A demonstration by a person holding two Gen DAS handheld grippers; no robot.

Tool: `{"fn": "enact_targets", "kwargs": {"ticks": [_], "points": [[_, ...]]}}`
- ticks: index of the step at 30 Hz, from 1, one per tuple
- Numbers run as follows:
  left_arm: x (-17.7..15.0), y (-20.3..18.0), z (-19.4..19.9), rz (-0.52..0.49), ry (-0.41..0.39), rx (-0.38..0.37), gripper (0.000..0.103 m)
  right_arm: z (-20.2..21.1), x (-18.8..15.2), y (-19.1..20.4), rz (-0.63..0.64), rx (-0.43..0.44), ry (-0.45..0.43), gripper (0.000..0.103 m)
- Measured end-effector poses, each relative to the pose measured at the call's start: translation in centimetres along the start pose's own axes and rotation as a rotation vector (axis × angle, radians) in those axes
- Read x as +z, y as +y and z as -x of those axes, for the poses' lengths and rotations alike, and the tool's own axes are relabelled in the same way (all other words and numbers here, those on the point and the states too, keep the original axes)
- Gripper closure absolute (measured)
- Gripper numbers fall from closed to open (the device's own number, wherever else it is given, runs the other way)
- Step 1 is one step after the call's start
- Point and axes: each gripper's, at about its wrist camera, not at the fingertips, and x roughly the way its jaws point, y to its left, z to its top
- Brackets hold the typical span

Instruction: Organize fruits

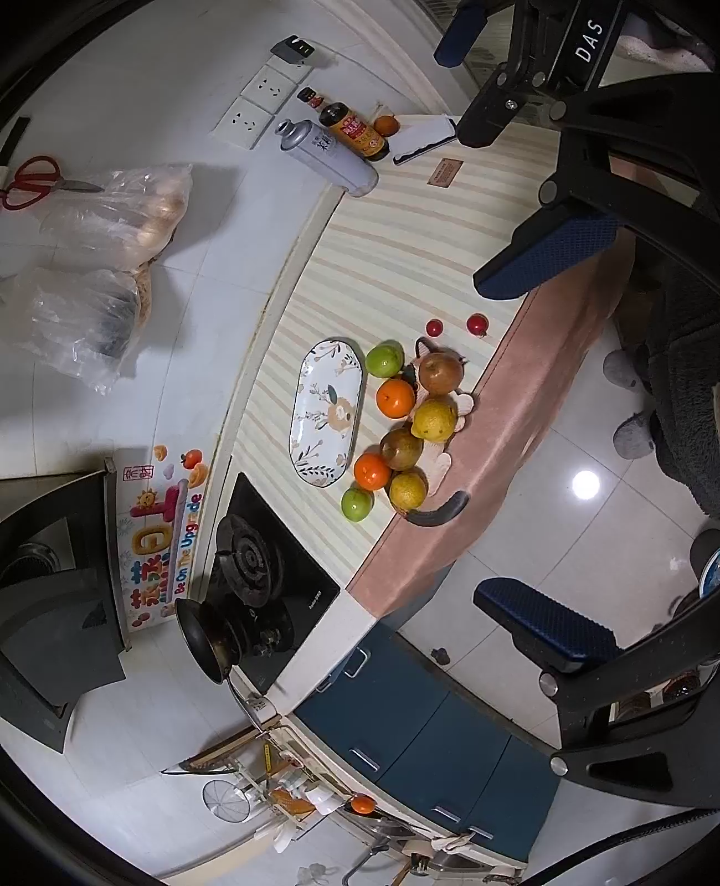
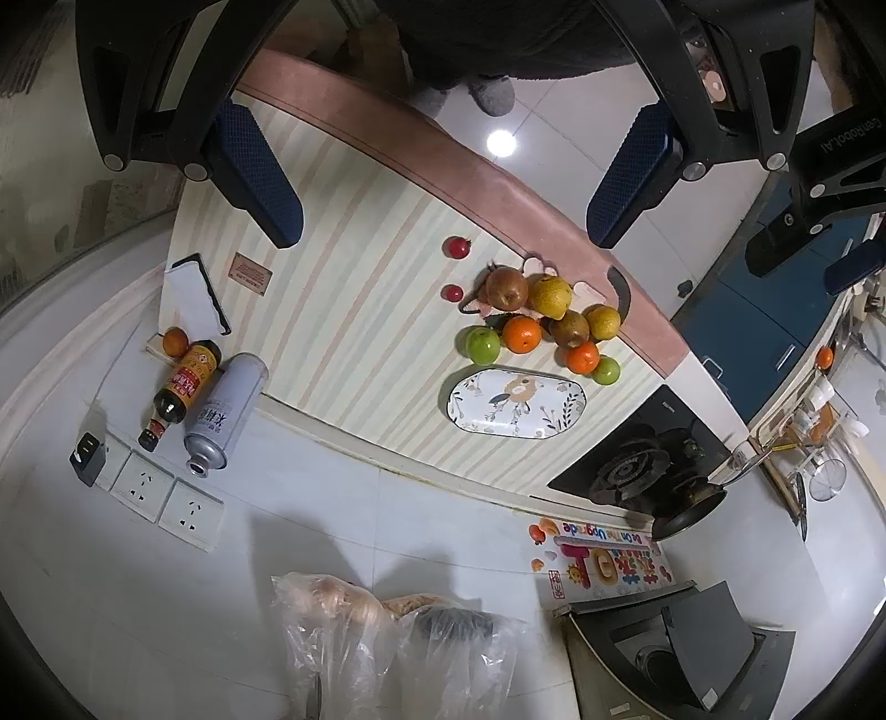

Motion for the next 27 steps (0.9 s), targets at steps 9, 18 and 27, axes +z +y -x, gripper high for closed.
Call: {"fn": "enact_targets", "kwargs": {"ticks": [9, 18, 27], "points": [[0.2, 0.28, 0.03, 0.0, -0.001, -0.004, 0.0, -0.12, 0.06, 0.22, -0.001, 0.002, 0.004, 0.0], [0.14, 0.25, 0.04, 0.0, -0.003, -0.002, 0.0, -0.09, -0.1, 0.47, -0.005, 0.008, -0.008, 0.0], [0.71, 0.46, 0.21, 0.004, 0.003, -0.004, 0.0, 0.02, 0.1, 0.01, -0.009, 0.011, -0.01, 0.0]]}}
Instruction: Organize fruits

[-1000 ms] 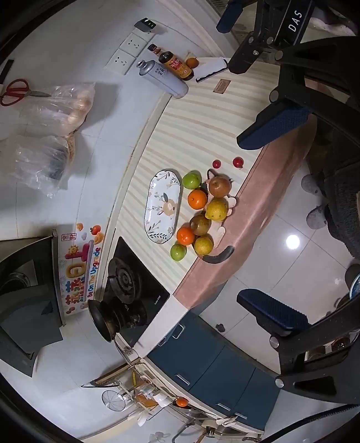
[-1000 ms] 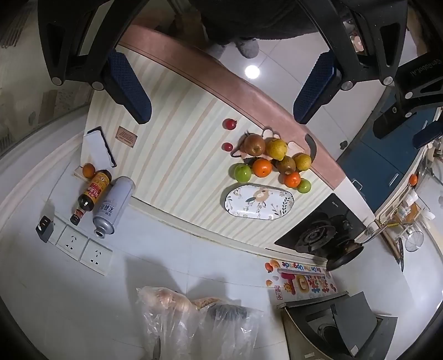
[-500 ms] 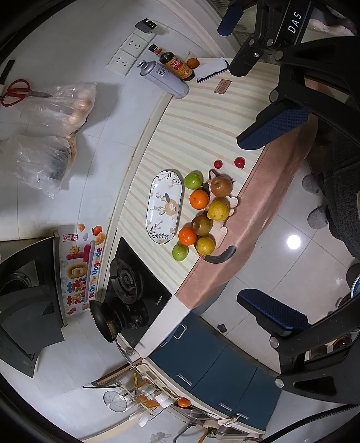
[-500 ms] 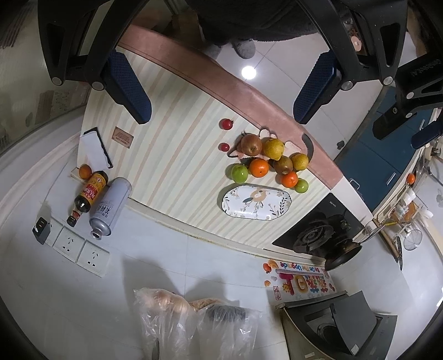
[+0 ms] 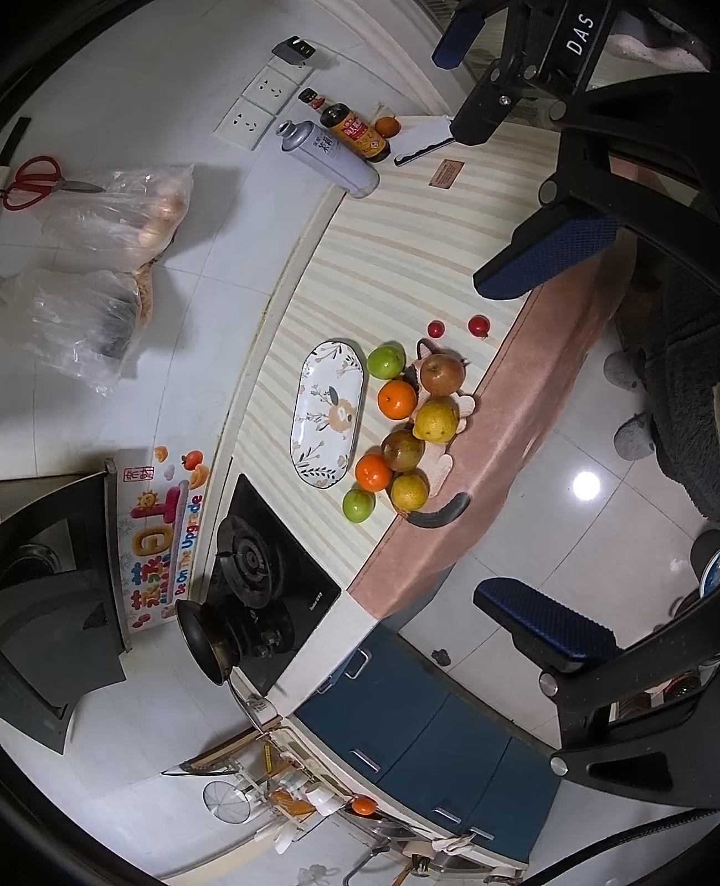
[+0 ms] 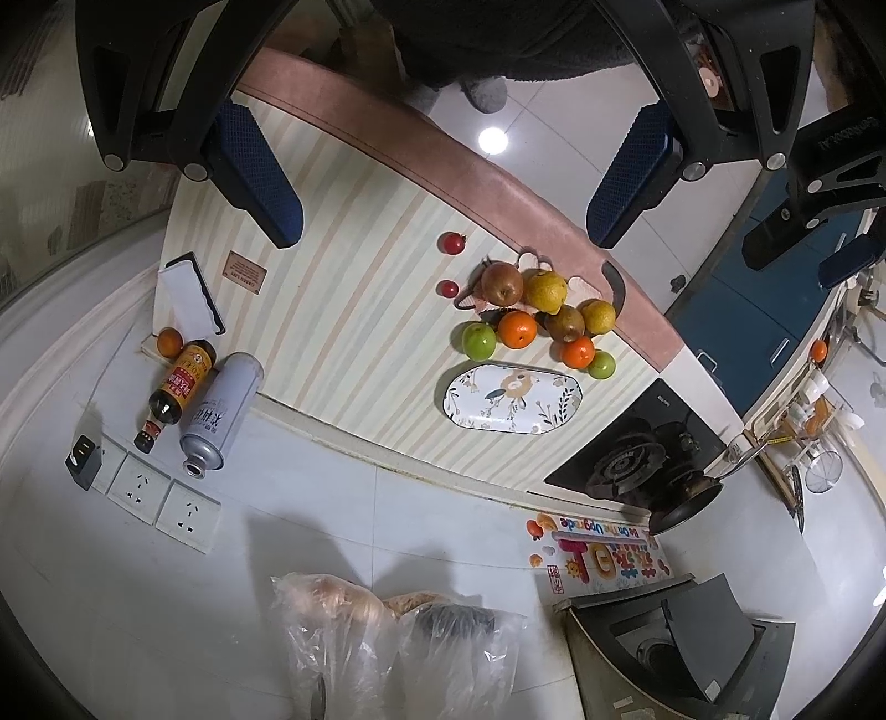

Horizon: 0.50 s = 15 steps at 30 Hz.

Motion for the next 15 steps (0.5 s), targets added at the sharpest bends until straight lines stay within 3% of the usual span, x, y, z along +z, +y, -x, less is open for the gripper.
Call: {"fn": "enact_targets", "kwargs": {"ticks": [15], "points": [[-0.25, -0.18, 0.27, -0.001, -0.017, 0.006, 0.0, 0.2, 0.0, -0.11, -0.004, 0.006, -0.003, 0.0]]}}
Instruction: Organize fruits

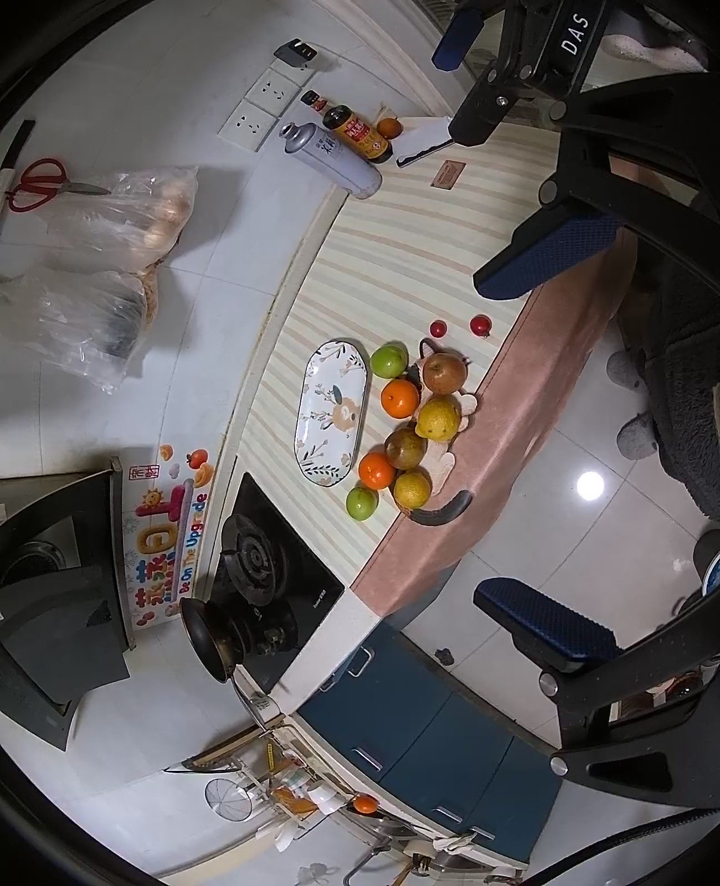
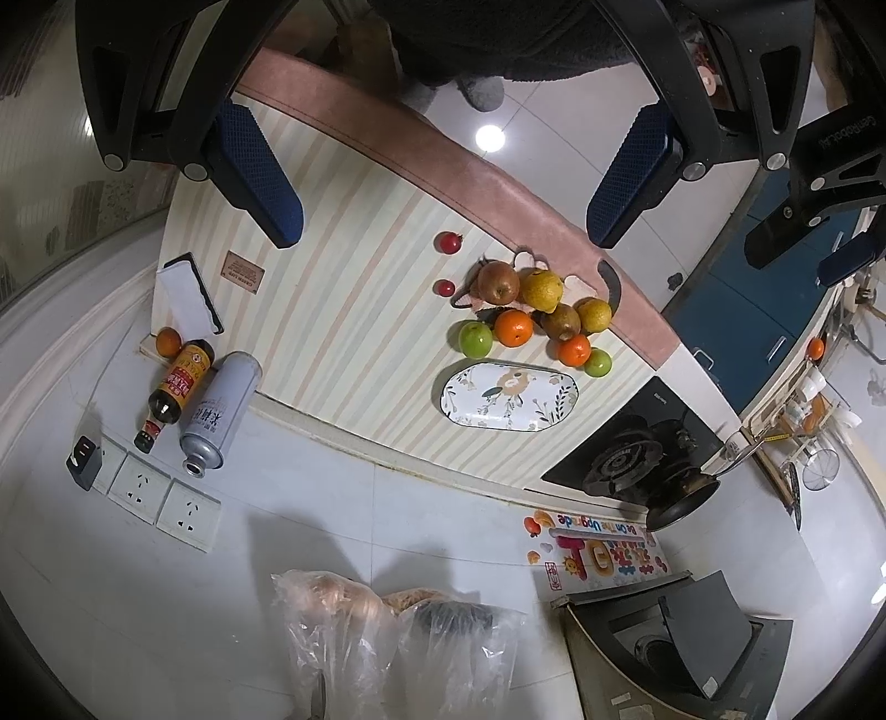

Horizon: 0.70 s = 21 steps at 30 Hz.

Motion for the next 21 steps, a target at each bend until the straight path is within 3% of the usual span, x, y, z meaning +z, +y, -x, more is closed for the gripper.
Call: {"fn": "enact_targets", "kwargs": {"ticks": [21], "points": [[0.09, -0.32, 0.56, 0.008, -0.002, -0.003, 0.0, 0.3, 0.3, 0.7, 0.006, 0.008, 0.003, 0.0]]}}
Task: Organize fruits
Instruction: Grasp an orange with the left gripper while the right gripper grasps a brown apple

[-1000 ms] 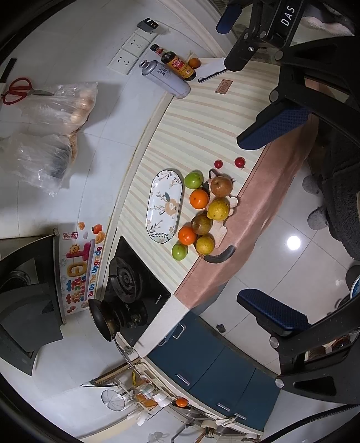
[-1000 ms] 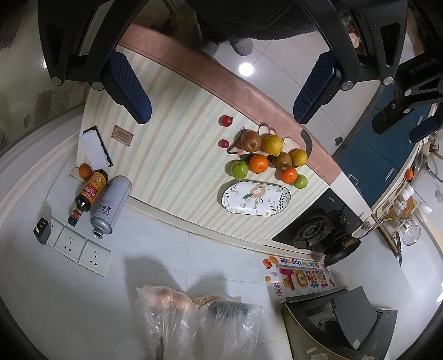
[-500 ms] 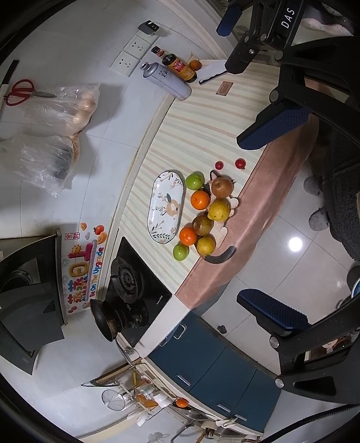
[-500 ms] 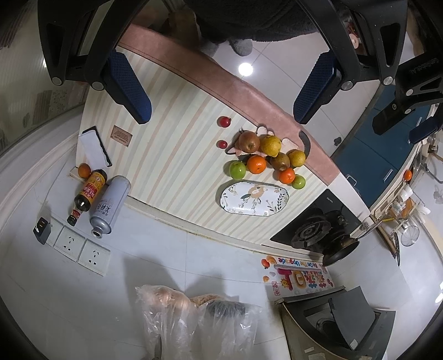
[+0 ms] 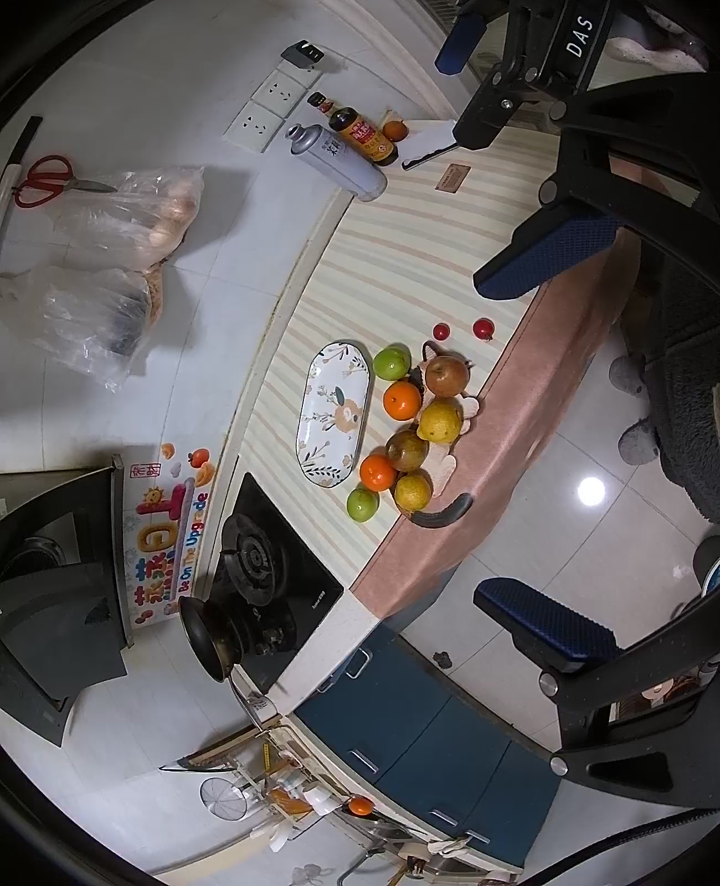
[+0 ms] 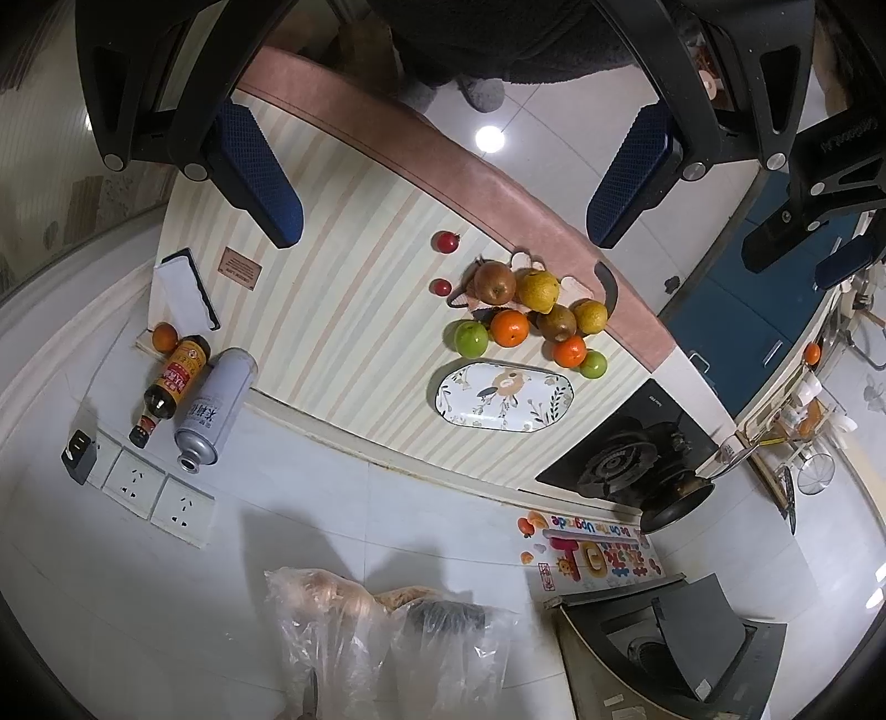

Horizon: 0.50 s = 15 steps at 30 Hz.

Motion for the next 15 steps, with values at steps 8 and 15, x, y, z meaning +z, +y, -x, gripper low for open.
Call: {"fn": "enact_targets", "kwargs": {"ticks": [8, 15], "points": [[0.2, -0.3, -0.5, 0.006, 0.003, 0.003, 0.0, -0.8, 0.5, -0.4, -0.011, 0.016, 0.005, 0.0], [1.5, -0.1, -4.2, 0.031, -0.068, 0.134, 0.0, -6.0, 1.9, -2.6, -0.087, 0.131, 0.037, 0.0]]}}
